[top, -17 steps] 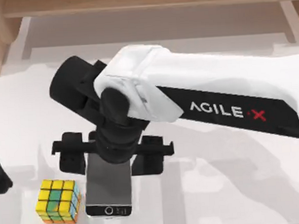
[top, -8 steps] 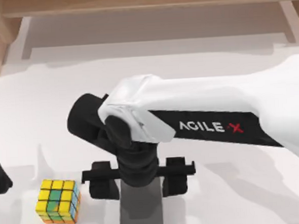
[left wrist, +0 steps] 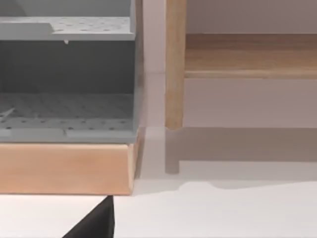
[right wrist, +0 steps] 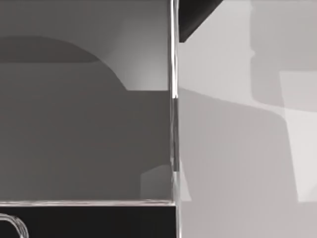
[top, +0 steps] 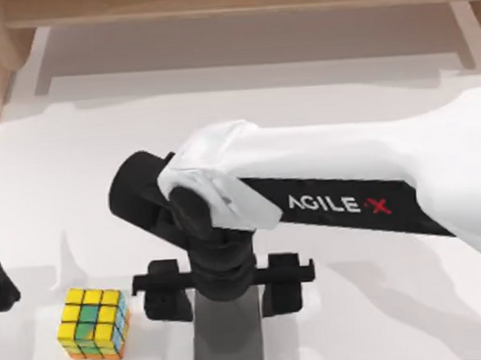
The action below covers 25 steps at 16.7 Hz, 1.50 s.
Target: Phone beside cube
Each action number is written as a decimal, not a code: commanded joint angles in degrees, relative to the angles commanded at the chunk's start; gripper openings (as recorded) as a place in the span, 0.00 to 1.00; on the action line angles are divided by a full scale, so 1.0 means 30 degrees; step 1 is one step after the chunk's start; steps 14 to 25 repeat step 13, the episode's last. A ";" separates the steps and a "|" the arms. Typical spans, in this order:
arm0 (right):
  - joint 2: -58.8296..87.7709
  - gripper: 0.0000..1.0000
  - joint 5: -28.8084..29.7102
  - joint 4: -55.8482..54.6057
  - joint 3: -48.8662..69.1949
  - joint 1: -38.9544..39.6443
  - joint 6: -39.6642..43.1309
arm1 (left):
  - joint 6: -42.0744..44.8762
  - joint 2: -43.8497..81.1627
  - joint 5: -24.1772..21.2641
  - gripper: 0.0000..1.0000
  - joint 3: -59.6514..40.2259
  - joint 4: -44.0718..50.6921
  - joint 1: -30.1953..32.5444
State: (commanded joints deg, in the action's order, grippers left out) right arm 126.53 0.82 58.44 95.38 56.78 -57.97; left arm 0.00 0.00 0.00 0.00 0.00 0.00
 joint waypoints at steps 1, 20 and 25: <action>0.0000 0.53 0.0000 0.0000 0.0000 0.0000 0.0000 | 0.0000 0.0000 0.0000 1.00 0.0000 0.0000 0.0000; 0.0000 1.00 0.0000 0.0000 0.0000 0.0000 0.0000 | 0.0000 0.0000 0.0000 1.00 0.0000 0.0000 0.0000; 0.0000 1.00 0.0000 0.0000 0.0000 0.0000 0.0000 | 0.0000 0.0000 0.0000 1.00 0.0000 0.0000 0.0000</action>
